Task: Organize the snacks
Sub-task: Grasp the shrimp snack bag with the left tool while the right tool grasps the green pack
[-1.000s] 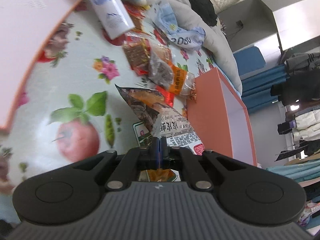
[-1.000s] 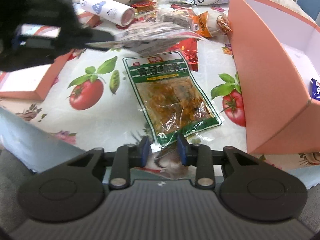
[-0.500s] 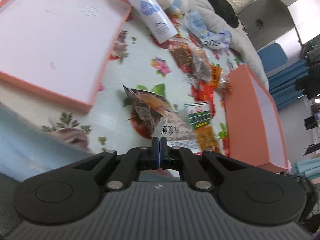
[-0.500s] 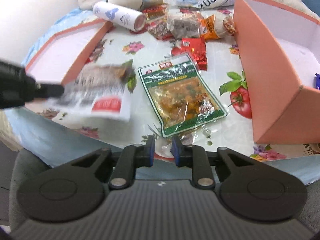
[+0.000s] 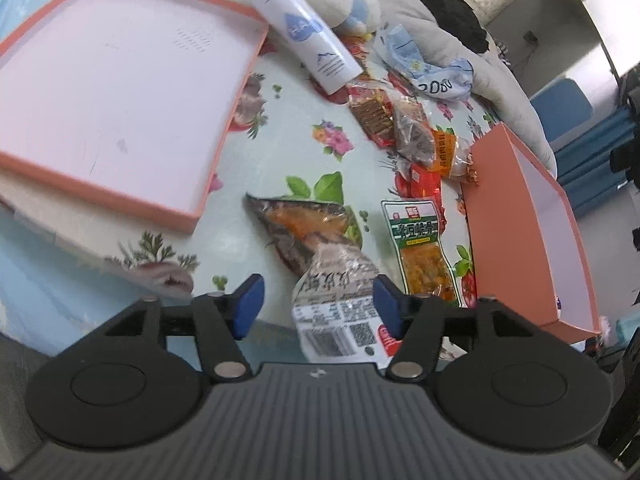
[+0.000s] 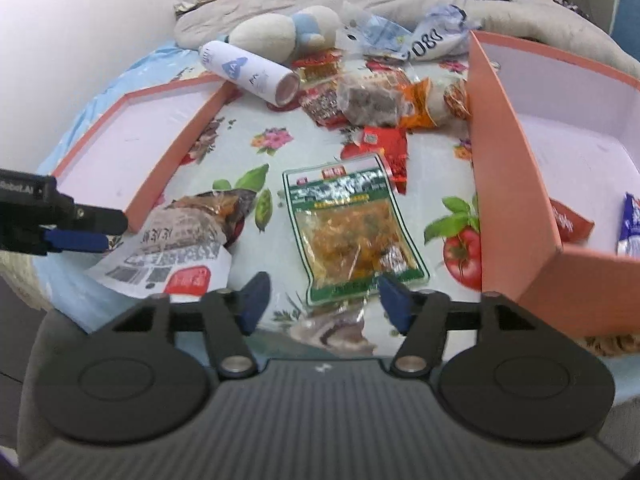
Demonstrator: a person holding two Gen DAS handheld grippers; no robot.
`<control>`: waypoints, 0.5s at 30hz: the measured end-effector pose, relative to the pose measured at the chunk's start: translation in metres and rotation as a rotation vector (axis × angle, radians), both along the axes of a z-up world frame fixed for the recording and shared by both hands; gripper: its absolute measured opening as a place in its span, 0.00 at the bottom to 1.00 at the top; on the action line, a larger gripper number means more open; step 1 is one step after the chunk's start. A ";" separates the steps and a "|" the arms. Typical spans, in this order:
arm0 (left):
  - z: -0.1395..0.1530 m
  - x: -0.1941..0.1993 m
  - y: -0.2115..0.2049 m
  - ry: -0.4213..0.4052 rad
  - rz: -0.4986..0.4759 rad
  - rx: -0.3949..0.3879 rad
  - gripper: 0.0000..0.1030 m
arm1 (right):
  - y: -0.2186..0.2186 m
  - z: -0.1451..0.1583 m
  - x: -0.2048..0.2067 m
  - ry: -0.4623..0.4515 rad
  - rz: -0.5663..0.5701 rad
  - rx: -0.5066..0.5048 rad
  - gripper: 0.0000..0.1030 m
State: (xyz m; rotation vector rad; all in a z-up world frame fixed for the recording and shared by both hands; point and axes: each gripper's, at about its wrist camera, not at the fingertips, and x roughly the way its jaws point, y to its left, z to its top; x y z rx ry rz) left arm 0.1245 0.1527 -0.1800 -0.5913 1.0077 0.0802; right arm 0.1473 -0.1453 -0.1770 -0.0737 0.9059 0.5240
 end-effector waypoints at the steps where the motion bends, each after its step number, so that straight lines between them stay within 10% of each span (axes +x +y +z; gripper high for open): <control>1: 0.001 0.004 -0.002 -0.001 -0.009 0.009 0.70 | 0.002 0.000 0.002 -0.005 0.011 -0.006 0.70; 15: -0.029 0.064 -0.028 0.046 -0.071 0.119 0.80 | 0.023 -0.019 0.049 -0.003 0.061 -0.109 0.84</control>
